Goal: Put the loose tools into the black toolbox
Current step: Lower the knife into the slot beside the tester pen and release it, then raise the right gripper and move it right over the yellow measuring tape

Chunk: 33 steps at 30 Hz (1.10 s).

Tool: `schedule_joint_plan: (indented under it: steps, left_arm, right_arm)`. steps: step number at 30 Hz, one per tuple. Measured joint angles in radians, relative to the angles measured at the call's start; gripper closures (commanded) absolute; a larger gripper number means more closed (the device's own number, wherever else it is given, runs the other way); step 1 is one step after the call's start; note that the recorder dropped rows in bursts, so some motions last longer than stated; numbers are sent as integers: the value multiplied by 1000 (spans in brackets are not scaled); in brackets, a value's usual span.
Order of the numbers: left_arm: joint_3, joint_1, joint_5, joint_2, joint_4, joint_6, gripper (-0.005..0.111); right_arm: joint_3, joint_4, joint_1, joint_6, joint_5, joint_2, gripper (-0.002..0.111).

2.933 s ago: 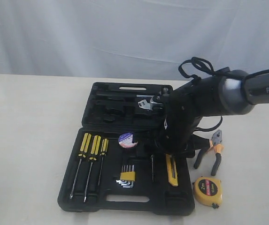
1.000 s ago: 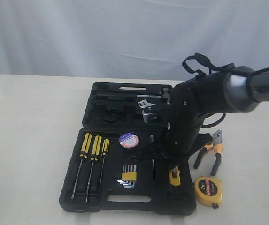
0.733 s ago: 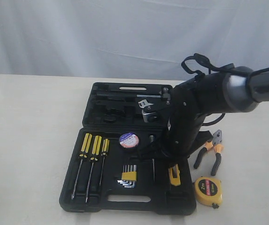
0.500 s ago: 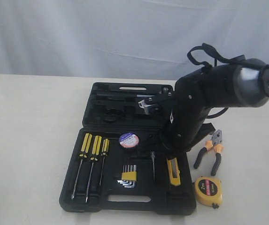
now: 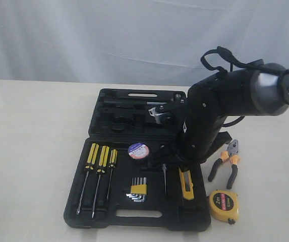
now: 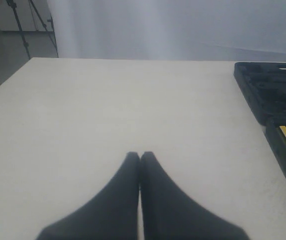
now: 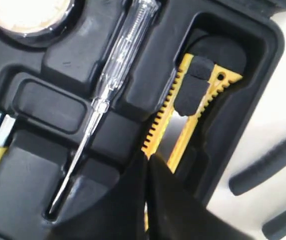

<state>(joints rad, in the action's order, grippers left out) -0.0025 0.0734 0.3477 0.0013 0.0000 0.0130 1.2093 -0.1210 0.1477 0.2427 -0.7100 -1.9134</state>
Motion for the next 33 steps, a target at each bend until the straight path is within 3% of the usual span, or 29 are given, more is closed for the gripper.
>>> schedule_joint_plan:
  steps: [23,33]
  left_arm:
    - [0,0,0,0,0,0,107]
    - [0,0,0,0,0,0,107]
  right_arm:
    - [0,-2,0,0,-7,-54,109]
    - [-2,-2,0,0,-32,102,109]
